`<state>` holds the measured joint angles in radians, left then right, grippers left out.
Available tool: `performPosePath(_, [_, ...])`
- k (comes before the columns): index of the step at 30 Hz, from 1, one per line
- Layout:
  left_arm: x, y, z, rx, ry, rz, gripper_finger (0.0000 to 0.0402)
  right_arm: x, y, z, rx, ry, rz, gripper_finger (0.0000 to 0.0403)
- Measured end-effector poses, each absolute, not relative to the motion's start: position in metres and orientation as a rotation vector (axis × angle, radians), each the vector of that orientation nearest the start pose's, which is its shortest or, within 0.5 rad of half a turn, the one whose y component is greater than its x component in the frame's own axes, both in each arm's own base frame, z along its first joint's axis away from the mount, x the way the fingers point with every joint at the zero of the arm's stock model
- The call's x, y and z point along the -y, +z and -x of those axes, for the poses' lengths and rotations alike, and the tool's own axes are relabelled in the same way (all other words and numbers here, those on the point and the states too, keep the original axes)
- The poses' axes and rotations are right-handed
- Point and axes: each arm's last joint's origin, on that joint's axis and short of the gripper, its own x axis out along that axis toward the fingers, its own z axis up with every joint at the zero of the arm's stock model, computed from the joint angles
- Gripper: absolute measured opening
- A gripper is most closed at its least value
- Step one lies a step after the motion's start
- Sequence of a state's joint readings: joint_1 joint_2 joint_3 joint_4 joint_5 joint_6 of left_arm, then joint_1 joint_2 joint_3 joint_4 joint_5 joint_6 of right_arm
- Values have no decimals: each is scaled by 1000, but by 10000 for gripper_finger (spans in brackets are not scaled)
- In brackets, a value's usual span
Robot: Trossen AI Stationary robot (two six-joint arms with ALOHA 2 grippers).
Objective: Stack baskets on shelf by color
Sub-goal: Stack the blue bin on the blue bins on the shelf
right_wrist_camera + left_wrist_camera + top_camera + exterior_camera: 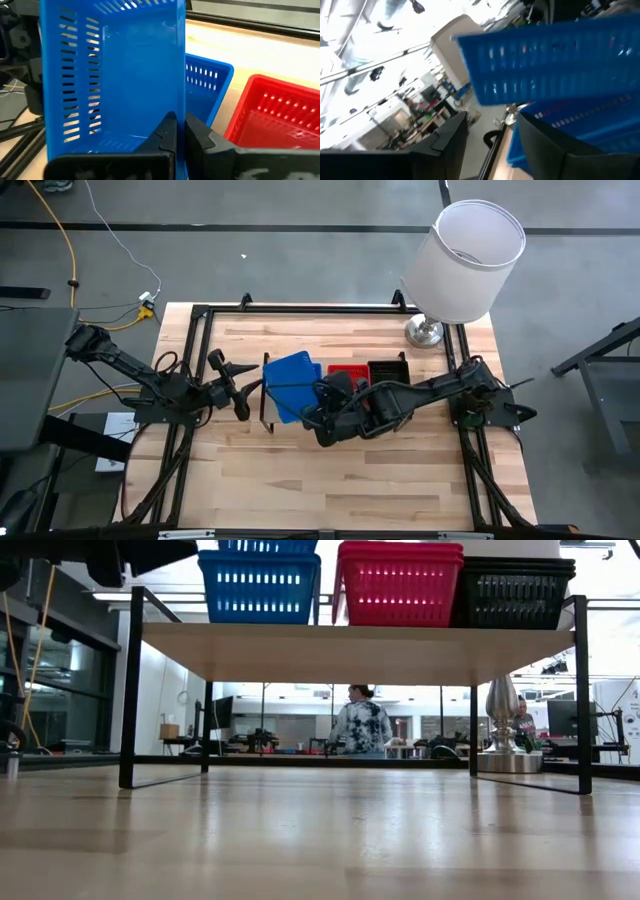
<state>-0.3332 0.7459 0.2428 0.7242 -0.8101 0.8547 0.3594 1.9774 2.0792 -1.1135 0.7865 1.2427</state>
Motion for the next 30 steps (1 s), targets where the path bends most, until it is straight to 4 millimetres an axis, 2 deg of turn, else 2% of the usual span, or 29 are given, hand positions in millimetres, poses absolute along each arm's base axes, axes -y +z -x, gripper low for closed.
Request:
performPosePath(4, [33,238,-153,-6,505,-741,149,-126,354,-390,-465,-823,-629,0])
performPosePath(7, [35,239,-153,0,489,-763,121,-126,351,-392,-468,-829,-631,0])
performPosePath(15, [37,239,-153,19,456,-781,8,-130,341,-401,-466,-831,-653,0])
performPosePath(30, [40,241,-154,98,331,-807,1,-139,337,-398,-451,-851,-683,1])
